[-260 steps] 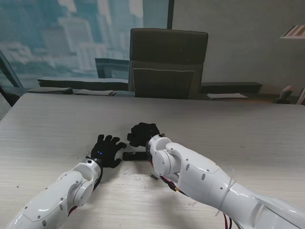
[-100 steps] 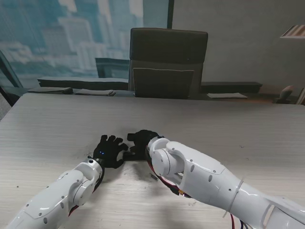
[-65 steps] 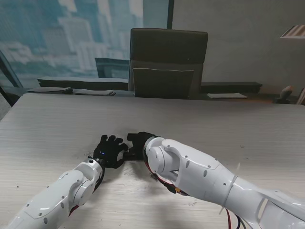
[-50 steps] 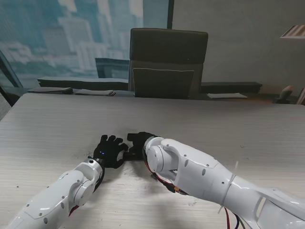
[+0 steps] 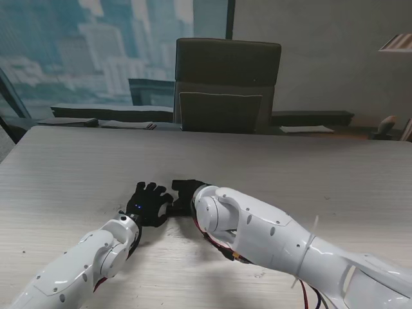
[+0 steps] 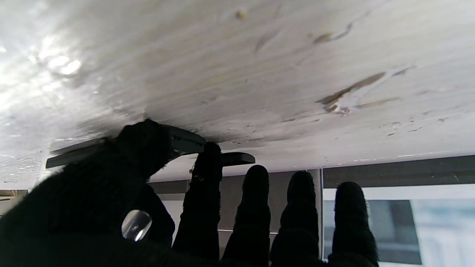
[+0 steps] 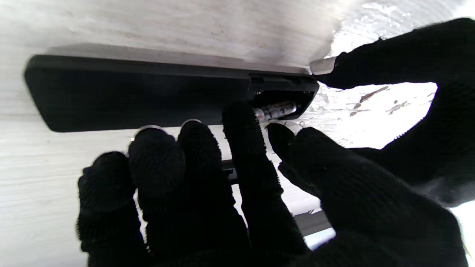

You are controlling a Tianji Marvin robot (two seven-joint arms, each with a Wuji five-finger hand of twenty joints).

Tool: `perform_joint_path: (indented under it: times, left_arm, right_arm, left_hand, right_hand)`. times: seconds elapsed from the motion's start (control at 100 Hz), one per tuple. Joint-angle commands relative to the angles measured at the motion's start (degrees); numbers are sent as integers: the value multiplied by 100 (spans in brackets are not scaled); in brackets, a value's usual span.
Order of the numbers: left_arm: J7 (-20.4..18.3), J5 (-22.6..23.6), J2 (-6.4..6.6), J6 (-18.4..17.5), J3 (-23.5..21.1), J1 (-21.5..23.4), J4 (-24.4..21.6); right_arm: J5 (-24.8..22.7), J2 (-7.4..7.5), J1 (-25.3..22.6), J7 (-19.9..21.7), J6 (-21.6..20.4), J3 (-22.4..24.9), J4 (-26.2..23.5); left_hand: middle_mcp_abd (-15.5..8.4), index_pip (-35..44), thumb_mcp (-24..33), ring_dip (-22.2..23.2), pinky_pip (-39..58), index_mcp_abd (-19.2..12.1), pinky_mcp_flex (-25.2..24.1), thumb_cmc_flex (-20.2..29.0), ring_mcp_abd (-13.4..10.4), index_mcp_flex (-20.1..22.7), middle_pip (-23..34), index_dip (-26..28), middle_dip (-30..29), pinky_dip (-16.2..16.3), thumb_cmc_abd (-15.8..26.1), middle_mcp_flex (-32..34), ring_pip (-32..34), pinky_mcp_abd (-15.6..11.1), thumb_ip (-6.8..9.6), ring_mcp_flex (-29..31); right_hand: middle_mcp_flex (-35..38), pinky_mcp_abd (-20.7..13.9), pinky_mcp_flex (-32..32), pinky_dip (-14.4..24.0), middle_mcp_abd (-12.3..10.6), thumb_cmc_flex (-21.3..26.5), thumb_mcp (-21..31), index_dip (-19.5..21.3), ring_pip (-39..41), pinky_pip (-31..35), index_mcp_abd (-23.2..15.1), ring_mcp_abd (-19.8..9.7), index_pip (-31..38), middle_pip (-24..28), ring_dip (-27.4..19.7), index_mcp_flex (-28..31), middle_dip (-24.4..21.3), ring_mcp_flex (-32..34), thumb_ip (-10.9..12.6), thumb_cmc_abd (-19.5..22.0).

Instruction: Install the batteries into the remote control and close the cover

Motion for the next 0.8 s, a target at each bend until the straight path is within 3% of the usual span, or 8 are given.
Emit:
perform_joint_path:
  times: [0.0, 0.09, 0.26, 0.49, 0.63, 0.79]
  left_arm:
    - [-137, 17, 10, 75, 38, 72, 90]
    - [-124, 18, 7, 108, 42, 73, 91]
    - [-118, 28, 4, 168, 40, 80, 85]
    - [-77, 26, -11, 303, 55, 84, 91]
    - [-71, -13, -23, 352, 61, 82, 97]
    - [-45, -23, -32, 418, 70, 82, 102]
  right_arm:
    - [-93, 72, -85, 61, -15, 79, -164]
    - [-287, 167, -188, -27, -96, 207, -288]
    - [-735, 335, -368, -207, -332, 420, -413]
    - [-1274, 549, -492, -219, -620, 512, -433]
    - [-1483, 597, -538, -292, -812, 502, -342]
    - [-1588, 584, -566, -425, -906, 440, -201]
  left_hand:
    - [120, 630, 52, -30, 26, -52, -86, -19, 78, 623, 44, 315, 28, -5, 107, 3, 69, 59, 103, -79]
    - [125, 594, 53, -28, 39, -32, -85, -11, 77, 611, 48, 299, 30, -2, 118, -4, 74, 58, 107, -80]
    - [126, 485, 45, -23, 53, 41, -88, -13, 80, 548, 54, 249, 34, -2, 144, -17, 88, 60, 112, -68]
    - [141, 316, -35, -12, 80, 151, -86, -34, 101, 493, 69, 165, 42, 0, 373, -37, 113, 57, 118, -67]
    - [143, 274, -103, -8, 90, 176, -94, -14, 92, 485, 71, 142, 42, 1, 452, -39, 125, 60, 116, -66]
    - [153, 239, -176, -5, 97, 197, -101, -17, 114, 483, 78, 123, 46, 3, 475, -35, 130, 64, 116, -69]
  right_hand:
    - [-100, 128, -144, 50, 335, -206, -155, 264, -60, 222, 68, 88, -211, 29, 31, 5, 19, -80, 190, -35]
    - [-396, 64, -554, -125, 267, -265, -169, 376, -461, -172, -47, 109, -471, -204, -39, -271, -107, -440, 165, -285]
    - [-517, -39, -659, -191, 131, -314, 18, 423, -607, -266, -211, 15, -624, -243, -37, -457, -175, -581, 118, -835]
    - [-1706, -373, -1834, -544, -75, -277, 547, 405, -1629, -1351, -464, -244, -924, -735, -140, -1121, -403, -1812, -30, -1655]
    - [-2090, -431, -2173, -713, -204, -360, 826, 346, -2171, -1909, -479, -394, -968, -964, -266, -1372, -561, -2144, -85, -2074]
    - [-2200, -442, -2268, -754, -262, -659, 986, 339, -2258, -2132, -457, -471, -860, -931, -266, -1473, -579, -2210, -135, -2473]
